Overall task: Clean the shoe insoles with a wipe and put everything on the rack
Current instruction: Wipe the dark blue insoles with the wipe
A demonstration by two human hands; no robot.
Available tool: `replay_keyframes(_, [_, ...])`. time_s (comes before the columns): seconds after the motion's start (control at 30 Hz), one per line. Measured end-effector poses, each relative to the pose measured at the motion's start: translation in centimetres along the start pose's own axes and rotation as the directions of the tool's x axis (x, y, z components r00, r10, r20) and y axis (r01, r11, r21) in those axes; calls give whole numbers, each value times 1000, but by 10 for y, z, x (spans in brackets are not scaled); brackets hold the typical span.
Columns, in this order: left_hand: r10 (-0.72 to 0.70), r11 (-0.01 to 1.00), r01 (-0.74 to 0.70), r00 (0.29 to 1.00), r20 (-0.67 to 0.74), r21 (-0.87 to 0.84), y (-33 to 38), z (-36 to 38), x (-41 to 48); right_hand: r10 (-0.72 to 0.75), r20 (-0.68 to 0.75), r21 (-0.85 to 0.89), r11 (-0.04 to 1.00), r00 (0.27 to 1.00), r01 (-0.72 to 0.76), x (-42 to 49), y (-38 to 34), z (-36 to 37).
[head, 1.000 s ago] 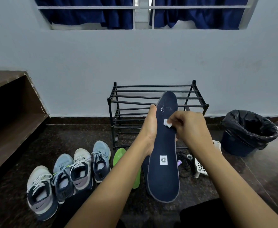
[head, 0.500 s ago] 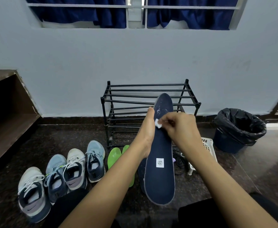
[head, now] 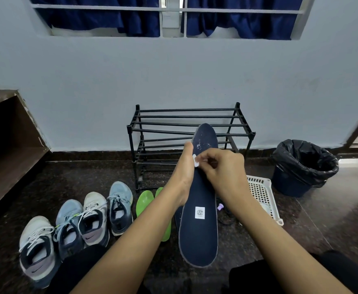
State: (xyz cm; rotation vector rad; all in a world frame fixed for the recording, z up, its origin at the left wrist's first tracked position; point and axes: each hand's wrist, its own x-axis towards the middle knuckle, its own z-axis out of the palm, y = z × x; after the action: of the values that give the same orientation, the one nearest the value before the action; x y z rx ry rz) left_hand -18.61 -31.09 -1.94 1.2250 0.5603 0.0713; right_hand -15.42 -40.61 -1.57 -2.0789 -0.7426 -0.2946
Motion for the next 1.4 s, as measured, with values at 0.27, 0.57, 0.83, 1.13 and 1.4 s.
replay_keyframes(0.27, [-13, 1000, 14, 999, 52, -16, -3, 6, 2, 14, -68, -39, 999, 998, -17, 5, -6, -7])
replay_keyframes(0.57, [3, 999, -3, 1000, -17, -36, 4, 14, 6, 12, -51, 11, 1000, 999, -12, 8, -10, -11])
replay_keyframes(0.83, [-21, 998, 23, 999, 40, -50, 2, 18, 7, 43, -75, 39, 998, 996, -40, 15, -7, -16])
replay_keyframes(1.13, [-22, 999, 22, 1000, -8, -47, 4, 13, 5, 10, -29, -14, 1000, 1000, -10, 13, -9, -12])
replay_keyframes(1.4, [-37, 999, 37, 999, 8, -2, 0, 9, -2, 51, -3, -5, 999, 999, -51, 14, -9, -13])
